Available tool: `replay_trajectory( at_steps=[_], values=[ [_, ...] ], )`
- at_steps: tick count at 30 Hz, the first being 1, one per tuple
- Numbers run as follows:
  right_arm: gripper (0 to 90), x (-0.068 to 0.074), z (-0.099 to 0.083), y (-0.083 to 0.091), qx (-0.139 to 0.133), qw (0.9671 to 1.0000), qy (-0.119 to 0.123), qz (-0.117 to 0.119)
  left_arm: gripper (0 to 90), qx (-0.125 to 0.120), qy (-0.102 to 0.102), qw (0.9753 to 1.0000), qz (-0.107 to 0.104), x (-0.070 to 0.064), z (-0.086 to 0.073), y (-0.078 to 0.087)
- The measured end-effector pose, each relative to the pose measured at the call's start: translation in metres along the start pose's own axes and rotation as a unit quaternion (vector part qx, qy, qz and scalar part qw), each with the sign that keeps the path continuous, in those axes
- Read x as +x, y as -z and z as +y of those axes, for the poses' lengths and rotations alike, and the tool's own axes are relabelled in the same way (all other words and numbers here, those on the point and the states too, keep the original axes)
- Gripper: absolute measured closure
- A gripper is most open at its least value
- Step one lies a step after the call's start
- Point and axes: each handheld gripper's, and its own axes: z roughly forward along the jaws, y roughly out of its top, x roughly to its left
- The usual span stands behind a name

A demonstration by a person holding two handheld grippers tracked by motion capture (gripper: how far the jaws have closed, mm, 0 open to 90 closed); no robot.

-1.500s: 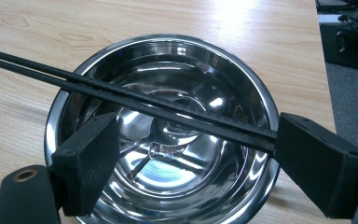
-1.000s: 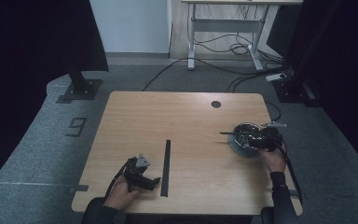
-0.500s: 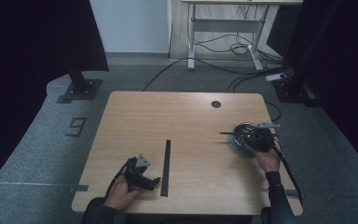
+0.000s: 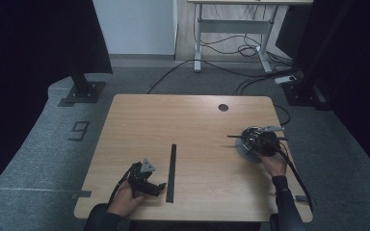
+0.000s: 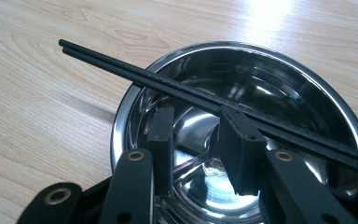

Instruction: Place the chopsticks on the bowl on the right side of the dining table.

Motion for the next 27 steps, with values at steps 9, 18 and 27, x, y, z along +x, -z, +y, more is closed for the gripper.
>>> replay_trajectory(
  at_steps=[9, 18, 27],
  values=[
    [42.3, -0.007, -0.002, 0.013, -0.007, 0.9996, -0.005, -0.027, 0.0, 0.0, 0.0, 1.0, 0.0, 0.0, 0.0, 0.0],
    [12.8, -0.031, -0.012, 0.028, -0.024, 0.9953, -0.022, -0.091, 0.0, 0.0, 0.0, 1.0, 0.0, 0.0, 0.0, 0.0],
    [0.0, -0.05, -0.029, 0.027, -0.04, 0.9896, -0.061, -0.124, 0.0, 0.0, 0.0, 1.0, 0.0, 0.0, 0.0, 0.0]
  ],
)
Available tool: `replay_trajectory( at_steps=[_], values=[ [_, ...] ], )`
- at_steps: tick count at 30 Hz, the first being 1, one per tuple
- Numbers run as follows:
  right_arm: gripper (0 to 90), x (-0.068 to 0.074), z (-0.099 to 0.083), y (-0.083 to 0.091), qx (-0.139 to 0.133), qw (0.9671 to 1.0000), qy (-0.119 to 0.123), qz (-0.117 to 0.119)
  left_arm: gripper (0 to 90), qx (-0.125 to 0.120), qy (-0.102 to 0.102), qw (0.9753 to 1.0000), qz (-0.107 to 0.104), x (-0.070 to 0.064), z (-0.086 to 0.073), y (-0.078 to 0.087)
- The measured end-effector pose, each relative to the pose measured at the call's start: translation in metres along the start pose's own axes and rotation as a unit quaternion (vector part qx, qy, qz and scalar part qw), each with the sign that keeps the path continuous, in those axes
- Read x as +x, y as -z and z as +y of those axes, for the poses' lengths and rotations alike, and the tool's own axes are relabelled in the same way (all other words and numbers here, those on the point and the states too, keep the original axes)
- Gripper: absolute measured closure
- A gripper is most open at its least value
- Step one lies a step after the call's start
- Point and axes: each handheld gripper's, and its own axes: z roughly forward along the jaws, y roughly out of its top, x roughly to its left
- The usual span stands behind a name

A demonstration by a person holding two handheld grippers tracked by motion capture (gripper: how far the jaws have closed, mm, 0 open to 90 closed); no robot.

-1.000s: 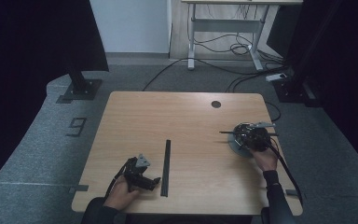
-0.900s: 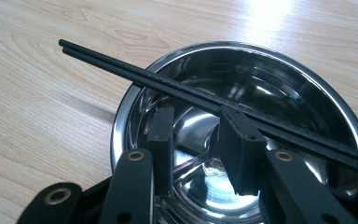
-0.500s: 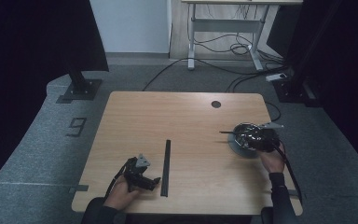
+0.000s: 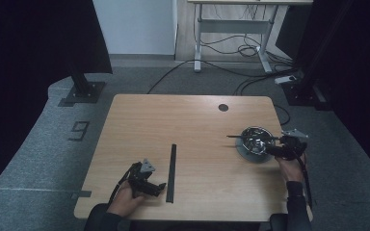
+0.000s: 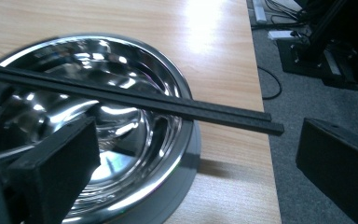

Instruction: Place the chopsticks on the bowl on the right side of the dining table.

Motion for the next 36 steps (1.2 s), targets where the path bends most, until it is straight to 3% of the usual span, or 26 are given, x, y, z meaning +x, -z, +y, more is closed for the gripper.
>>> replay_trajectory(
  at_steps=[4, 14, 28, 36],
  values=[
    [0.0, -0.002, -0.004, -0.005, 0.0, 1.0, -0.001, -0.005, 0.0, 0.0, 0.0, 1.0, 0.0, 0.0, 0.0, 0.0],
    [0.0, -0.016, -0.014, -0.01, -0.007, 0.9995, -0.03, -0.011, 0.0, 0.001, -0.001, 1.0, 0.0, 0.0, 0.0, 0.0],
    [0.0, -0.017, -0.014, -0.021, -0.013, 0.9998, -0.009, -0.016, 0.0, 0.001, -0.001, 1.0, 0.0, 0.0, 0.0, 0.0],
    [0.0, -0.017, -0.015, -0.025, -0.018, 0.9998, -0.001, -0.004, 0.0, 0.0, -0.001, 1.0, 0.0, 0.0, 0.0, 0.0]
  ],
)
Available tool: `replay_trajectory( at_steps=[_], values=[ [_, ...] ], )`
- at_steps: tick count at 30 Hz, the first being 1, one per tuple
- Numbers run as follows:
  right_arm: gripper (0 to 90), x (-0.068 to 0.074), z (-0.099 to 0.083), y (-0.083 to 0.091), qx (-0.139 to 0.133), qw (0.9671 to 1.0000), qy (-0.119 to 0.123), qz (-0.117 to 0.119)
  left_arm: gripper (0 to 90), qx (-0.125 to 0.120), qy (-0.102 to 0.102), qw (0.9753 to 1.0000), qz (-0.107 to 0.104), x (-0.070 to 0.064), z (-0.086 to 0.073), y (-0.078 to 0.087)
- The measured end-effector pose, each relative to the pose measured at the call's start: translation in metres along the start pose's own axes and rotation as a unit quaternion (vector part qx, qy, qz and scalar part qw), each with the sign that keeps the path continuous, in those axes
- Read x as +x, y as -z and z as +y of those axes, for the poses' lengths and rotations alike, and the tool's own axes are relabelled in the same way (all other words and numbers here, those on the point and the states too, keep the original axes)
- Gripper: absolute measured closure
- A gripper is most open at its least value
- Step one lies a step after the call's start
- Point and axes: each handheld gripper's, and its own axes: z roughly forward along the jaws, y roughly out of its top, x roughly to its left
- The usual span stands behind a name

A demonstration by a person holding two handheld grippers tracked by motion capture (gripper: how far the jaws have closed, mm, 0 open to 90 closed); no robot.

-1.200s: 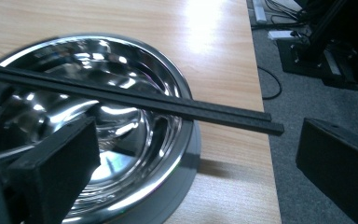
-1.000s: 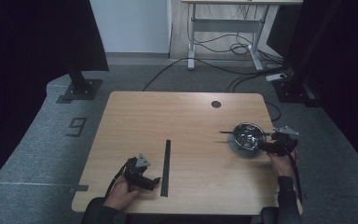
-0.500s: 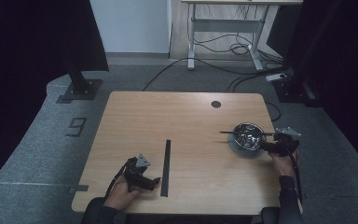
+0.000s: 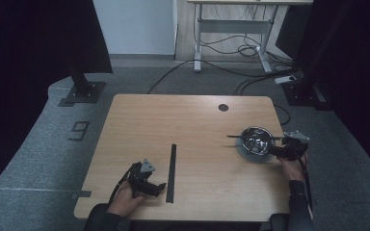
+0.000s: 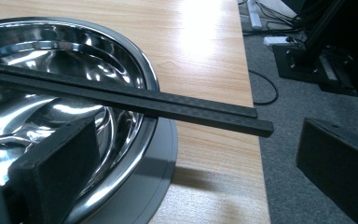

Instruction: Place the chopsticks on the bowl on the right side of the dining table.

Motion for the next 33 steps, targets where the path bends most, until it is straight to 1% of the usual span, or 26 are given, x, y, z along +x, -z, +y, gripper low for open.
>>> replay_trajectory(
  at_steps=[3, 7, 15, 21, 33],
  values=[
    [0.0, -0.0003, -0.0003, -0.001, 0.002, 1.0, -0.001, 0.005, 0.0, 0.0, 0.0, 1.0, 0.0, 0.0, 0.0, 0.0],
    [0.8, -0.0011, -0.0009, -0.0014, 0.002, 0.9998, -0.009, 0.016, 0.0, 0.0, 0.0, 1.0, 0.0, -0.0001, 0.0, 0.0],
    [4.9, 0.0008, -0.0008, -0.0013, 0.002, 0.9997, -0.004, 0.023, 0.0, 0.0, 0.0, 1.0, 0.0, -0.0001, 0.0, 0.0],
    [7.3, 0.0027, 0.0002, 0.0005, -0.001, 0.9996, 0.0, 0.027, 0.0, 0.0, 0.0, 1.0, 0.0, 0.0, 0.0, 0.0],
    [8.1, 0.0041, 0.0009, 0.0012, -0.003, 0.9996, 0.003, 0.027, 0.0, 0.0, 0.0, 1.0, 0.0, 0.0, 0.0, 0.0]
  ],
)
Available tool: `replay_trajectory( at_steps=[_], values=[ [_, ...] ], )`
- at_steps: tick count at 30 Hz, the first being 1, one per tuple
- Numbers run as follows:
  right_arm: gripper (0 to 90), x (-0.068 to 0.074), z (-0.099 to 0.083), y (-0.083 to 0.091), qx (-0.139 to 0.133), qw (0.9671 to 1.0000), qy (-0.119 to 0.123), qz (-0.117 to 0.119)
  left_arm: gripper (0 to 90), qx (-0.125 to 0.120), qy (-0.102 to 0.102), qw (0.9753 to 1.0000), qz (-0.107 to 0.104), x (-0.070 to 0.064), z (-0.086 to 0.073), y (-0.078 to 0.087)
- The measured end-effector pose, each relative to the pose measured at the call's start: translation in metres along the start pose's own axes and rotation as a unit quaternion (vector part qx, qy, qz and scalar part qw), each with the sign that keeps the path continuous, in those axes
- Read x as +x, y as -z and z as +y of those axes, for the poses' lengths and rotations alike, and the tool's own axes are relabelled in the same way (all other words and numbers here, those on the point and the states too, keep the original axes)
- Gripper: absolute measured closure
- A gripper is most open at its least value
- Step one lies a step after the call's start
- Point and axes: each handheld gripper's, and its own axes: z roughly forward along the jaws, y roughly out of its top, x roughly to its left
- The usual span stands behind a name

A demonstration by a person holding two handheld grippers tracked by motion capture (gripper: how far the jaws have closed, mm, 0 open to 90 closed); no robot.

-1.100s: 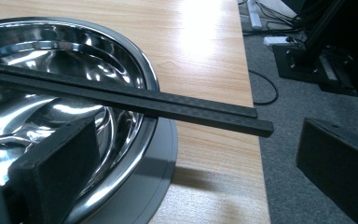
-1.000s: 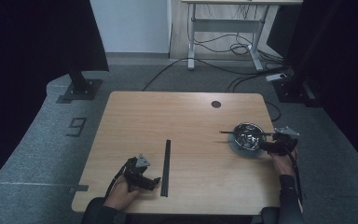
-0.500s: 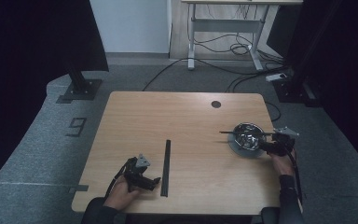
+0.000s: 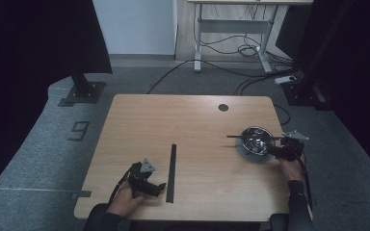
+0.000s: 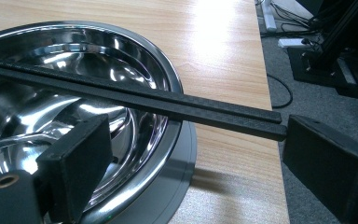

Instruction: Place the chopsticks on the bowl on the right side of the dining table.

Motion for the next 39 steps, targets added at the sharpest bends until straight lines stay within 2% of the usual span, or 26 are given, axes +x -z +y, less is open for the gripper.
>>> replay_trajectory(
  at_steps=[13, 21, 25, 33, 36, 39],
  values=[
    [11.2, 0.005, 0.002, 0.008, -0.006, 0.9998, 0.007, -0.018, 0.0, 0.0, 0.0, 1.0, 0.0, 0.0, 0.0, 0.0],
    [12.9, 0.01, 0.002, 0.008, -0.002, 0.9999, 0.003, 0.009, 0.0, 0.0, 0.0, 1.0, 0.0, 0.0, 0.0, 0.0],
    [12.9, 0.013, 0.002, 0.005, 0.003, 0.9998, 0.014, 0.013, 0.0, 0.0, 0.0, 1.0, 0.0, 0.0, 0.0, 0.0],
    [12.9, 0.012, 0.002, 0.006, 0.001, 0.9998, 0.016, 0.009, 0.0, 0.0, 0.0, 1.0, 0.0, 0.0, 0.0, 0.0],
    [12.8, 0.012, 0.003, 0.01, 0.003, 0.9996, 0.028, 0.005, 0.0, 0.0, 0.0, 1.0, 0.0, 0.0, 0.0, 0.0],
    [7.9, 0.01, 0.004, 0.017, 0.006, 0.9994, 0.032, 0.012, 0.0, 0.0, 0.0, 1.0, 0.0, 0.0, 0.0, 0.0]
  ],
)
